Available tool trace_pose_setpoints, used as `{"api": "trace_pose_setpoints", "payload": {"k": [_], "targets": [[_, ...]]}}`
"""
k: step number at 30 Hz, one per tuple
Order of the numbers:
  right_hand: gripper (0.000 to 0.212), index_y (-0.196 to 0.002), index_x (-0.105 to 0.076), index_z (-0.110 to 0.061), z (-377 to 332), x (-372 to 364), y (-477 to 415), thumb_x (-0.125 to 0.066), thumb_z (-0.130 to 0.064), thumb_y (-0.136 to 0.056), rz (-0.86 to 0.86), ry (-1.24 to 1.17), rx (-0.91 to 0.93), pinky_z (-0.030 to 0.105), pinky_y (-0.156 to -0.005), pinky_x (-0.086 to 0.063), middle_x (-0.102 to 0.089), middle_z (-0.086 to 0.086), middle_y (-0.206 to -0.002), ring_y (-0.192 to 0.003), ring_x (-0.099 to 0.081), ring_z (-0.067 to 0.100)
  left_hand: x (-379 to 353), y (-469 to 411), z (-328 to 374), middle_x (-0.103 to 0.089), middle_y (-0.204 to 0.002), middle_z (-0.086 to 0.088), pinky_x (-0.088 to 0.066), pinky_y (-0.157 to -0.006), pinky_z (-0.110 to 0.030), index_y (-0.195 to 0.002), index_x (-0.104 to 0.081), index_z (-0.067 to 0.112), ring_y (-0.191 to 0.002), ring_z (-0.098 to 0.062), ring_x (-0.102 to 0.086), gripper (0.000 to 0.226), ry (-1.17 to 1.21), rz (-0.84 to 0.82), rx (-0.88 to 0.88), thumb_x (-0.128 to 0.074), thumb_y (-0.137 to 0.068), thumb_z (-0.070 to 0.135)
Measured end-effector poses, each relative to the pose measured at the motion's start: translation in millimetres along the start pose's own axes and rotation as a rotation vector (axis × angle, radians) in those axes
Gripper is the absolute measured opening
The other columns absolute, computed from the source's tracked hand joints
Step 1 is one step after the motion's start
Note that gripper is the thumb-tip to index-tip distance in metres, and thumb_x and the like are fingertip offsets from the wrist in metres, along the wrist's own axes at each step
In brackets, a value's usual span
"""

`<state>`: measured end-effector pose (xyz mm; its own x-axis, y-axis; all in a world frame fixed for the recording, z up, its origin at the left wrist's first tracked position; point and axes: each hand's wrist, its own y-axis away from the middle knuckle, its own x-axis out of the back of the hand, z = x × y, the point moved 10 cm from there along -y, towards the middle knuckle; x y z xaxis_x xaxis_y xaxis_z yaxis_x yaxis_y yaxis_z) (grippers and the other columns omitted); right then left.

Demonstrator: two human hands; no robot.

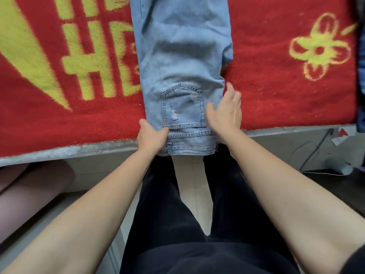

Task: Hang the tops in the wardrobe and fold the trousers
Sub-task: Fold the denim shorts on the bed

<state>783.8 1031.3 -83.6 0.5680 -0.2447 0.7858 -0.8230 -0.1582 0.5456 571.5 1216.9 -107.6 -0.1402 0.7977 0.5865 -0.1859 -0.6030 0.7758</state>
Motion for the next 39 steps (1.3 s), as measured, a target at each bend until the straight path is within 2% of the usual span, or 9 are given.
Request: {"api": "trace_pose_setpoints", "payload": {"k": [5, 11, 17, 26, 29, 32, 34, 36, 39], "targets": [[0.060, -0.158, -0.023, -0.019, -87, 49, -46, -0.039, -0.025, -0.100, 0.251, 0.204, 0.423, 0.045, -0.118, -0.022, -0.009, 0.018, -0.165, -0.151, -0.017, 0.035, 48, -5, 86, -0.039, -0.139, -0.017, -0.026, -0.107, -0.038, -0.138, -0.040, 0.004, -0.130, -0.033, -0.035, 0.058, 0.040, 0.314, -0.285, -0.057, -0.083, 0.016], [0.057, -0.160, -0.018, -0.017, -141, 43, -116, -0.032, -0.026, -0.105, 0.130, 0.493, 0.678, 0.050, -0.121, -0.016, -0.004, 0.019, -0.166, -0.153, -0.006, 0.039, 75, -60, 216, -0.013, -0.164, -0.009, -0.026, -0.112, -0.045, -0.154, -0.030, 0.024, -0.149, -0.028, -0.017, 0.060, -0.410, 0.338, -0.758, -0.047, -0.096, 0.026], [0.067, -0.159, 0.011, -0.024, -117, 3, -159, -0.019, -0.049, -0.105, -0.063, 0.603, 0.559, 0.055, -0.122, 0.005, 0.022, 0.011, -0.165, -0.153, 0.017, 0.032, 75, -131, 229, -0.005, -0.166, -0.002, -0.025, -0.114, -0.057, -0.157, -0.014, 0.028, -0.152, -0.022, -0.005, 0.062, -0.778, 0.196, -0.649, -0.033, -0.102, 0.048], [0.068, -0.157, 0.016, -0.028, -117, -4, -164, -0.016, -0.053, -0.102, -0.165, 0.583, 0.535, 0.057, -0.121, 0.006, 0.029, 0.007, -0.163, -0.151, 0.020, 0.031, 76, -133, 236, -0.006, -0.166, -0.001, -0.031, -0.109, -0.060, -0.156, -0.014, 0.031, -0.152, -0.022, -0.008, 0.064, -0.864, 0.095, -0.590, -0.037, -0.100, 0.051], [0.071, -0.159, -0.003, -0.029, -128, 13, -162, -0.024, -0.060, -0.100, -0.174, 0.599, 0.601, 0.055, -0.118, -0.010, 0.008, 0.010, -0.167, -0.152, -0.003, 0.033, 76, -132, 239, -0.004, -0.166, -0.002, -0.032, -0.110, -0.058, -0.156, -0.014, 0.031, -0.152, -0.022, -0.007, 0.065, -0.873, 0.034, -0.529, -0.039, -0.099, 0.050], [0.051, -0.137, -0.054, -0.028, -159, 58, -175, -0.036, -0.058, -0.100, -0.039, 0.419, 0.689, 0.046, -0.102, -0.029, -0.047, 0.009, -0.142, -0.122, -0.046, 0.031, 78, -131, 248, -0.017, -0.164, -0.005, -0.040, -0.106, -0.053, -0.152, -0.026, 0.030, -0.149, -0.025, -0.018, 0.063, -0.875, 0.019, -0.504, -0.042, -0.095, 0.052], [0.043, -0.111, -0.066, -0.024, -171, 80, -209, -0.037, -0.054, -0.101, -0.104, 0.140, 0.533, 0.044, -0.097, -0.036, -0.060, 0.006, -0.119, -0.109, -0.055, 0.028, 87, -132, 263, -0.048, -0.146, -0.008, -0.049, -0.093, -0.048, -0.136, -0.052, 0.029, -0.132, -0.031, -0.044, 0.058, -0.868, 0.113, -0.529, -0.039, -0.091, 0.063], [0.038, -0.090, -0.061, -0.023, -181, 100, -250, -0.038, -0.051, -0.102, -0.113, -0.160, 0.309, 0.040, -0.095, -0.042, -0.065, 0.006, -0.107, -0.102, -0.058, 0.025, 111, -135, 286, -0.066, -0.106, -0.009, -0.050, -0.075, -0.040, -0.104, -0.071, 0.024, -0.101, -0.033, -0.060, 0.069, -0.739, 0.315, -0.527, -0.030, -0.086, 0.077], [0.037, -0.107, -0.065, -0.016, -188, 126, -305, -0.050, -0.049, -0.099, 0.015, -0.564, 0.050, 0.034, -0.095, -0.046, -0.067, 0.001, -0.109, -0.100, -0.059, 0.018, 133, -145, 327, -0.056, -0.099, -0.013, -0.046, -0.067, -0.042, -0.093, -0.060, 0.011, -0.090, -0.034, -0.054, 0.069, -0.590, 0.551, -0.639, -0.043, -0.083, 0.077]]}}
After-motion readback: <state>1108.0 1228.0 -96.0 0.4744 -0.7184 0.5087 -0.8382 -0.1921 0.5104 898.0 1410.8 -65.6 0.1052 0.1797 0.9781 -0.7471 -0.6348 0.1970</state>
